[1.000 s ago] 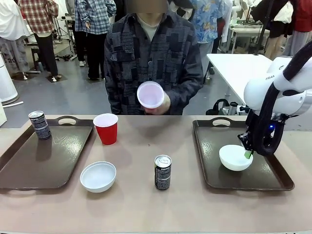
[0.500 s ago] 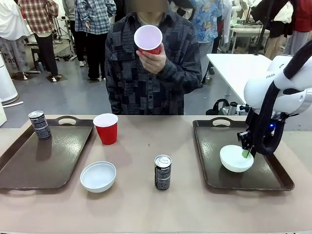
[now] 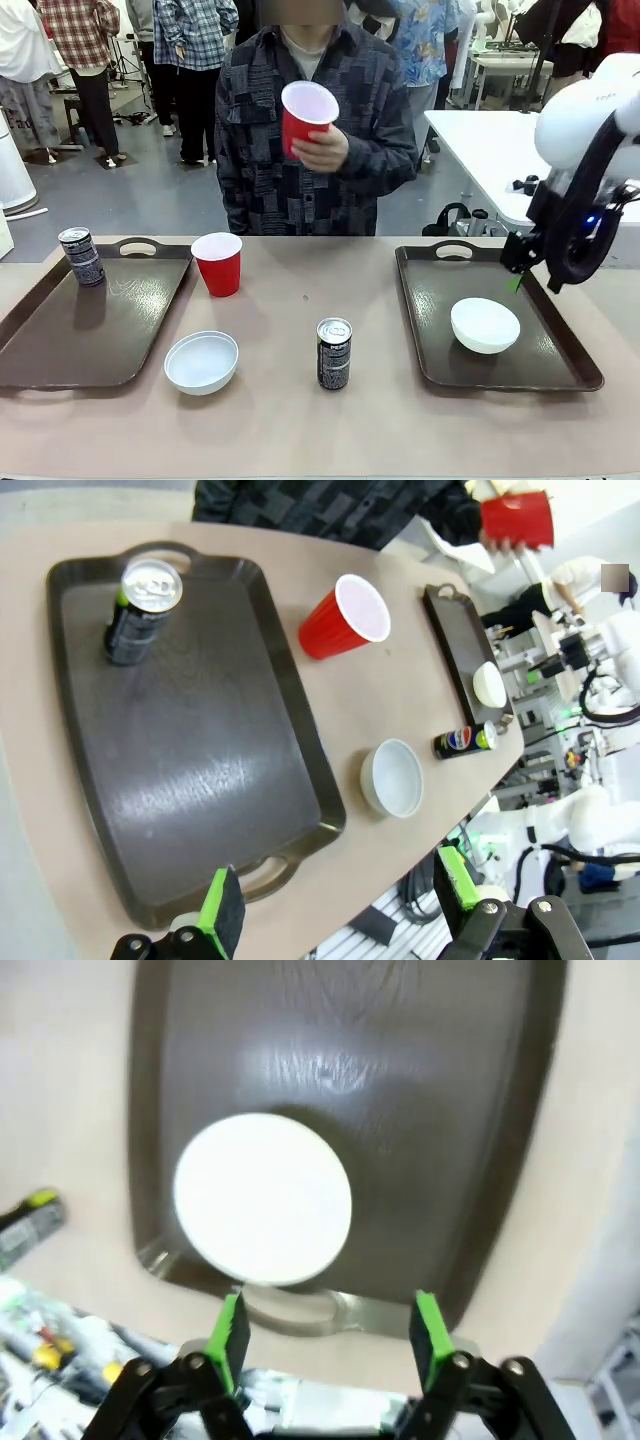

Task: Prepare tableware on both trays.
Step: Pick up a Picnic Bowl from the table and place it on a Handle tray.

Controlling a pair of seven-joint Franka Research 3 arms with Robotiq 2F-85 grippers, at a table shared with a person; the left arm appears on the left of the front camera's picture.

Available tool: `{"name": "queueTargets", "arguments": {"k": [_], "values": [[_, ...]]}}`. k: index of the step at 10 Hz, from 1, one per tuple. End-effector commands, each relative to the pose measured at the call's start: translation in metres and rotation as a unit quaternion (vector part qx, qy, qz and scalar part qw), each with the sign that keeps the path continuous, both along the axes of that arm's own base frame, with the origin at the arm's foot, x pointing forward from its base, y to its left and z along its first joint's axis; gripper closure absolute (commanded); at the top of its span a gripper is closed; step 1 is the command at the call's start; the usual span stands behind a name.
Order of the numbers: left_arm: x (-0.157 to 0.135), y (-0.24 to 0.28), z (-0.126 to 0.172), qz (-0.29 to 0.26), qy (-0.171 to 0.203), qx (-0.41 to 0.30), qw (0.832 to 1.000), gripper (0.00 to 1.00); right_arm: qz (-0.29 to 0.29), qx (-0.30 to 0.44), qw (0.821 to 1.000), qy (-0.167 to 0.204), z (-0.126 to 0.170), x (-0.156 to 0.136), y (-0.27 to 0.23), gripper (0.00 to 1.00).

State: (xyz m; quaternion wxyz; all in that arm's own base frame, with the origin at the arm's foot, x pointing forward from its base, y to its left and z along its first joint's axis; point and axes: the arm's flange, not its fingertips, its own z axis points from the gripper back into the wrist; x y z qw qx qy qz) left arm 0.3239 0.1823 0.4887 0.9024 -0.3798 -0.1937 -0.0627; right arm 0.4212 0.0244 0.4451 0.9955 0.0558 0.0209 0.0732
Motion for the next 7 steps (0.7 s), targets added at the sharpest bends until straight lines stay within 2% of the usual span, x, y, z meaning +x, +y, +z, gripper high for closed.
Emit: {"name": "queueTargets", "arguments": {"k": [1,2,4,5,7], "values": [[0.000,0.000,0.001,0.002,-0.005,-0.005,1.000,0.00,0.012,0.020,1.000,-0.004,0.038,-0.019,-0.007,0.11],[0.000,0.000,0.001,0.002,-0.005,-0.005,1.000,0.00,0.011,0.024,1.000,-0.002,0.057,-0.031,-0.010,0.01],[0.000,0.000,0.001,0.002,-0.005,-0.005,1.000,0.00,0.003,0.022,1.000,0.011,0.076,-0.038,-0.011,0.00],[0.000,0.000,0.001,0.002,-0.005,-0.005,1.000,0.00,0.006,0.011,1.000,-0.004,0.063,-0.034,-0.008,0.00],[0.000,0.000,0.001,0.002,-0.005,-0.005,1.000,0.00,0.006,0.011,1.000,-0.004,0.063,-0.034,-0.008,0.00]]}}
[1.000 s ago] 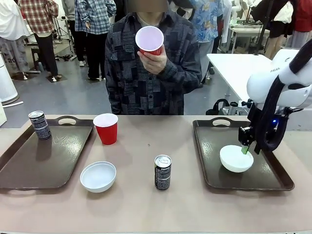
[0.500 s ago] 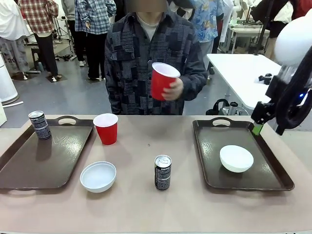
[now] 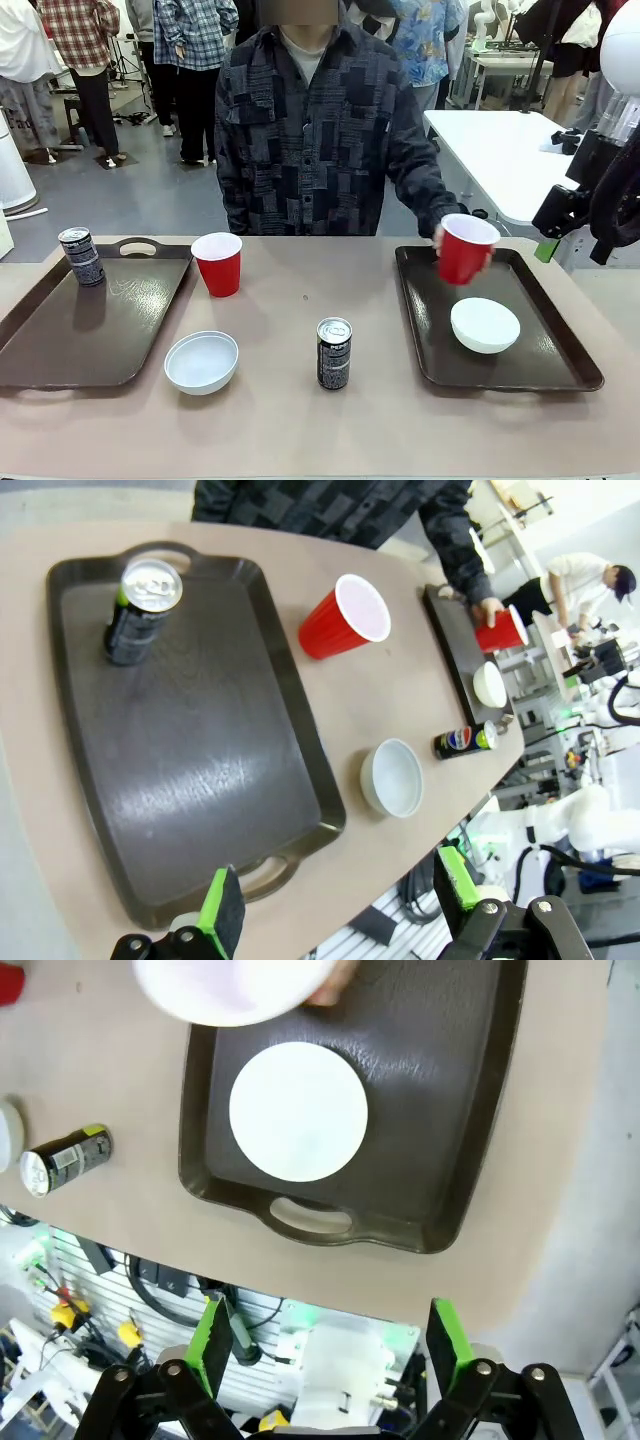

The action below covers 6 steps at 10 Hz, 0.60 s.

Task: Prepare tableware on both trays.
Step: Pick up a Picnic Bowl from the table and place it on a Handle tray.

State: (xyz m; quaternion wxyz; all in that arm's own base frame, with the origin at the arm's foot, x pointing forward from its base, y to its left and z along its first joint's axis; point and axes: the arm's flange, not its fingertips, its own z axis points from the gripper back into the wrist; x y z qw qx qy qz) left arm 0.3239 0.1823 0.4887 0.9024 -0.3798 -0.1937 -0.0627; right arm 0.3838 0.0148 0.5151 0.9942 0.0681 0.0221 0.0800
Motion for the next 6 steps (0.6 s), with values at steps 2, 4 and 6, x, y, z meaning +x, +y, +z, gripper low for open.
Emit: {"name": "queueTargets", "arguments": {"k": [2,4,6], "values": [[0.0000,0.0004,0.0005,0.002,-0.005,-0.005,1.000,0.00,-0.001,-0.001,1.000,-0.006,-0.0073,0.0039,0.0012,0.00],[0.0000,0.0004,0.0005,0.002,-0.005,-0.005,1.000,0.00,-0.001,-0.001,1.000,-0.006,-0.0073,0.0039,0.0012,0.00],[0.0000,0.0004,0.0005,0.002,-0.005,-0.005,1.000,0.00,-0.001,-0.001,1.000,-0.006,-0.0073,0.0039,0.0012,0.00]]}}
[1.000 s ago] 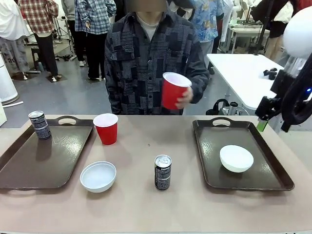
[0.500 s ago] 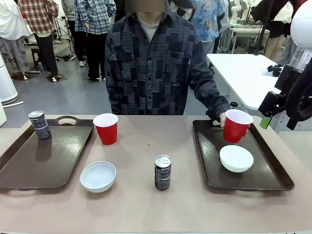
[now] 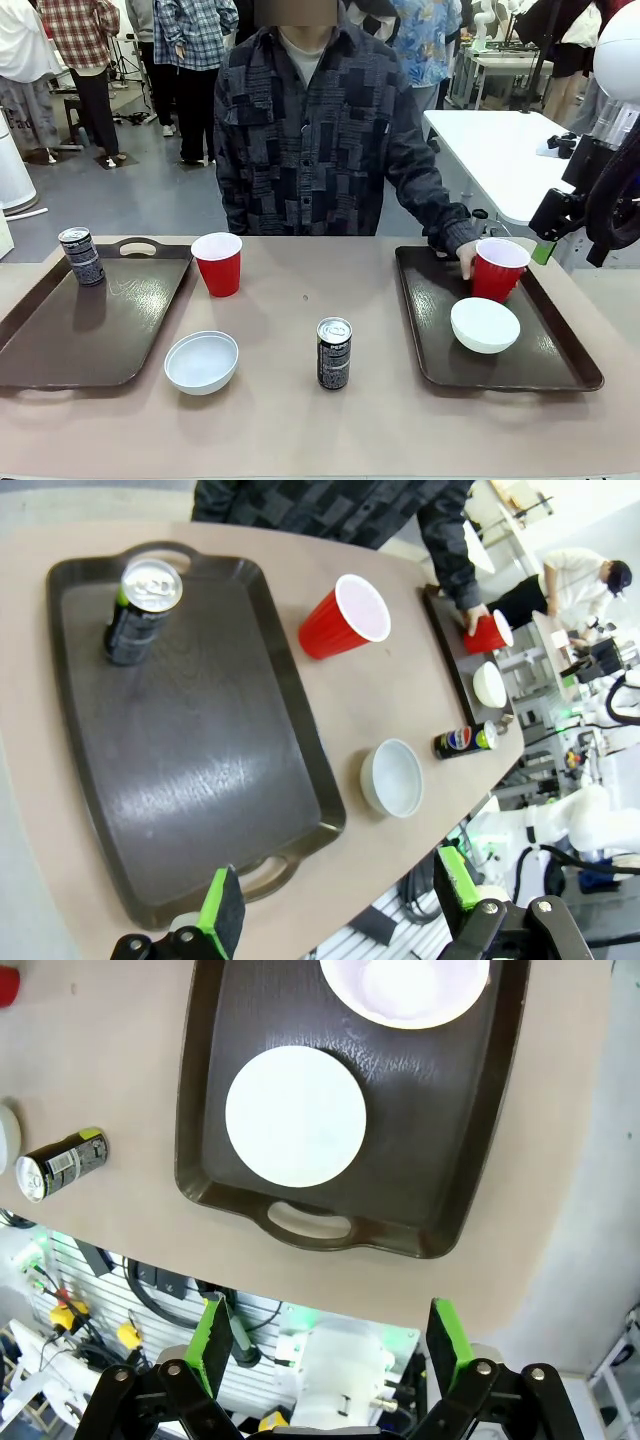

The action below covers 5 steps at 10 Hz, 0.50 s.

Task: Prepare tableware on both trays.
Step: Pick up a Picnic Bowl from the table and place it on a Handle tray.

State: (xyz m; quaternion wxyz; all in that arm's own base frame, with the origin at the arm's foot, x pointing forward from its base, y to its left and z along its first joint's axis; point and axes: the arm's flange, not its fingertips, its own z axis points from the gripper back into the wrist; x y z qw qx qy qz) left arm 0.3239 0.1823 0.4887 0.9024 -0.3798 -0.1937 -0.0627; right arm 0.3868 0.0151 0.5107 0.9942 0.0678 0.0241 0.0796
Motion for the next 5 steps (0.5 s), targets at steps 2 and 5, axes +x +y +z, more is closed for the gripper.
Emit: {"name": "queueTargets", "arguments": {"k": [2,5], "values": [[0.0000,0.0004,0.0005,0.002,-0.005,-0.005,1.000,0.00,0.000,-0.001,1.000,-0.008,-0.0030,0.0008,0.0010,0.00],[0.0000,0.0000,0.0000,0.000,0.000,0.000,1.000,0.00,0.000,0.000,1.000,0.000,0.0000,0.0000,0.0000,0.04]]}}
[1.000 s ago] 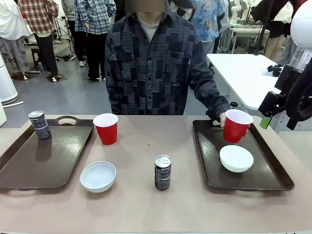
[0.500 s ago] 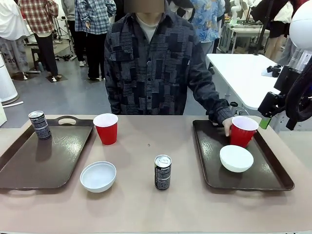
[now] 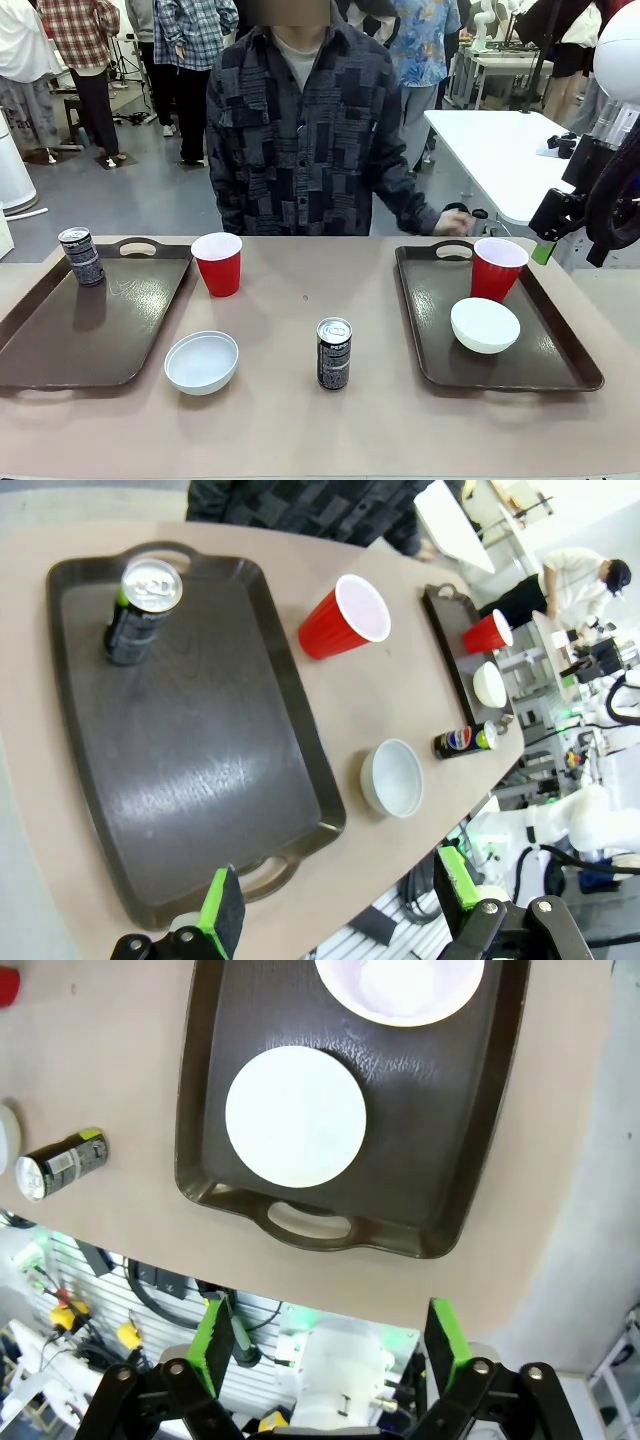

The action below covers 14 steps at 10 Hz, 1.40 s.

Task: Prepare tableware on both trays.
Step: Pick up a Picnic Bowl from the table and place it on a Handle tray.

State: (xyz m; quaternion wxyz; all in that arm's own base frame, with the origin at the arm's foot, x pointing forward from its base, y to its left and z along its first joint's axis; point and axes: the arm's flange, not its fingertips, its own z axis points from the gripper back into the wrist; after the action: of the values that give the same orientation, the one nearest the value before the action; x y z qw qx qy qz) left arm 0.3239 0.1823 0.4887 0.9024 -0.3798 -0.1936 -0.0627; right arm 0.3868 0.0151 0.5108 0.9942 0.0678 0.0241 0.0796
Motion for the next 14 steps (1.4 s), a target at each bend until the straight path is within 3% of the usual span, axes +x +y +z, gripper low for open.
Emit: {"name": "queueTargets", "arguments": {"k": [1,3,5,6,10,12,13,14], "values": [[-0.002,-0.004,0.022,-0.009,-0.007,0.036,0.999,0.00,-0.011,0.090,0.996,-0.021,0.013,-0.023,-0.030,0.00],[-0.005,-0.035,0.073,-0.039,-0.021,0.111,0.993,0.00,-0.055,0.238,0.969,-0.019,0.029,-0.046,-0.091,0.00],[-0.003,-0.085,0.119,-0.087,-0.030,0.193,0.977,0.00,-0.089,0.319,0.943,-0.031,0.041,-0.063,-0.154,0.00],[0.006,-0.113,0.126,-0.111,-0.021,0.231,0.966,0.00,-0.100,0.348,0.932,-0.029,0.043,-0.067,-0.184,0.00],[0.037,-0.236,0.104,-0.189,0.046,0.384,0.902,0.00,-0.154,0.438,0.885,-0.017,0.010,-0.082,-0.259,0.00],[0.054,-0.281,0.095,-0.177,0.057,0.423,0.887,0.00,-0.141,0.476,0.868,-0.020,-0.017,-0.079,-0.263,0.00],[0.059,-0.299,0.089,-0.155,0.062,0.443,0.881,0.00,-0.164,0.428,0.889,-0.017,0.001,-0.088,-0.259,0.00],[0.063,-0.315,0.079,-0.132,0.074,0.446,0.882,0.00,-0.164,0.428,0.889,-0.017,0.001,-0.088,-0.259,0.00]]}}
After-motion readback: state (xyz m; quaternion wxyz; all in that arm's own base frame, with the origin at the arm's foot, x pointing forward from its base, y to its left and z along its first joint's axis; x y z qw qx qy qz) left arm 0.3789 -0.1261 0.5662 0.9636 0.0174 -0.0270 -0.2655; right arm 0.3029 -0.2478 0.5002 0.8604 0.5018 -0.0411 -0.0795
